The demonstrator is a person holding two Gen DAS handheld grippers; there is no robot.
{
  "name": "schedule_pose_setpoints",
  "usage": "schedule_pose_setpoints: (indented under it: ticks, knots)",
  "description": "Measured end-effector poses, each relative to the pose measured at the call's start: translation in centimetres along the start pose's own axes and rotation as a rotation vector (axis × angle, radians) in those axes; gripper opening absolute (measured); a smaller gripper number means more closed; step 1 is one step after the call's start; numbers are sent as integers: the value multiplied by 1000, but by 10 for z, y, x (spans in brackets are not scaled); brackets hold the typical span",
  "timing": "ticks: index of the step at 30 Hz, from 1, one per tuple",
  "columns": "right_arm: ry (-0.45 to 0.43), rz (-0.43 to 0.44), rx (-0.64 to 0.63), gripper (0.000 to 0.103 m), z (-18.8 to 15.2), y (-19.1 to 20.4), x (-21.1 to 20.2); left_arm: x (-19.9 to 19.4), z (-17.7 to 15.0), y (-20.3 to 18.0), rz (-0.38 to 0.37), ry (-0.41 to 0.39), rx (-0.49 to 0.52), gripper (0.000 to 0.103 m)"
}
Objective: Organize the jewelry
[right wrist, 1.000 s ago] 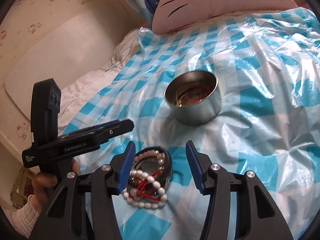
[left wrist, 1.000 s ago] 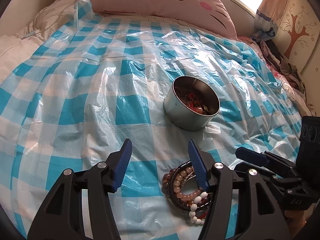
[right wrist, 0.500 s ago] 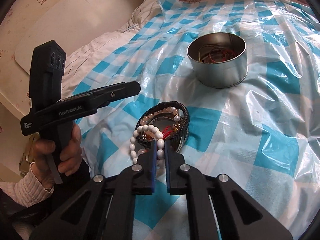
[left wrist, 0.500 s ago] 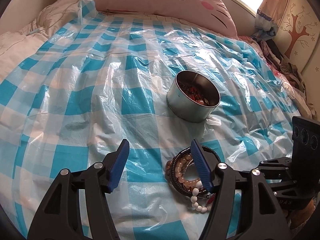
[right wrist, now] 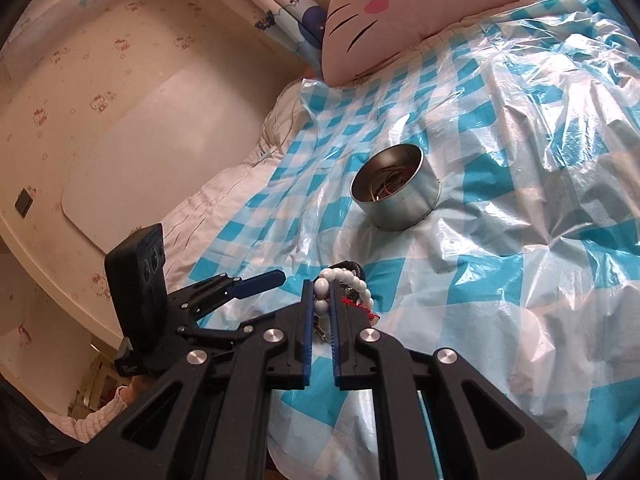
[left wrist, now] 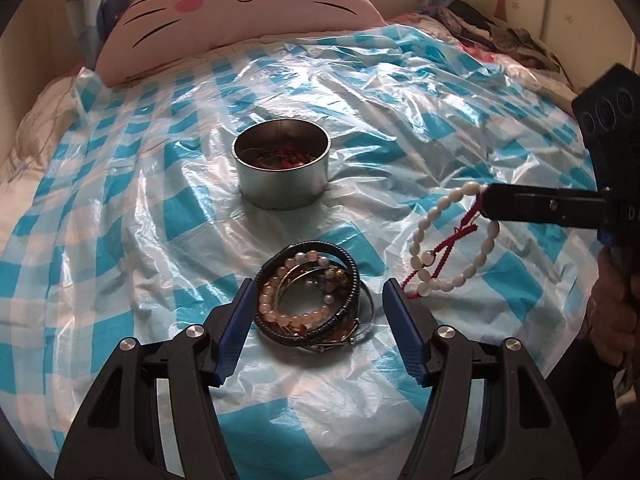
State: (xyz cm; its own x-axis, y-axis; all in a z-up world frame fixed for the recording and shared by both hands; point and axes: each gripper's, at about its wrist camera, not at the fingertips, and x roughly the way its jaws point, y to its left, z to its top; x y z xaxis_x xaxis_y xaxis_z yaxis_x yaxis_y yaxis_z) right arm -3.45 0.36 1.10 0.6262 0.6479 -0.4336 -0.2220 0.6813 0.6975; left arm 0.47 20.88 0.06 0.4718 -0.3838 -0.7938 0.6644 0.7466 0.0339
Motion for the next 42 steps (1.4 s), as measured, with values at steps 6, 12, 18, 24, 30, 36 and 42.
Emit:
schedule_pose_setpoints:
  ticks: [6, 12, 18, 24, 30, 36, 42]
  knots:
    - [-11, -71, 57, 9, 0, -24, -11, 22, 9, -43, -53, 42, 137, 62]
    - [15, -297, 100, 9, -5, -58, -18, 40, 19, -62, -69, 75, 176, 66]
    - [18, -314, 109, 9, -12, -75, -25, 48, 31, -70, -79, 72, 199, 66]
    - [-5, -348, 130, 29, -14, -86, -35, 65, 43, -64, -172, 98, 121, 66]
    - [38, -334, 65, 37, 2, -83, -22, 80, 42, -50, -287, 154, 22, 22]
    - [142, -367, -27, 37, 17, -78, 11, 77, 41, -48, -309, 157, 9, 13]
    - [124, -304, 68, 37, 30, -98, 8, 62, 35, -54, -289, 141, 60, 11]
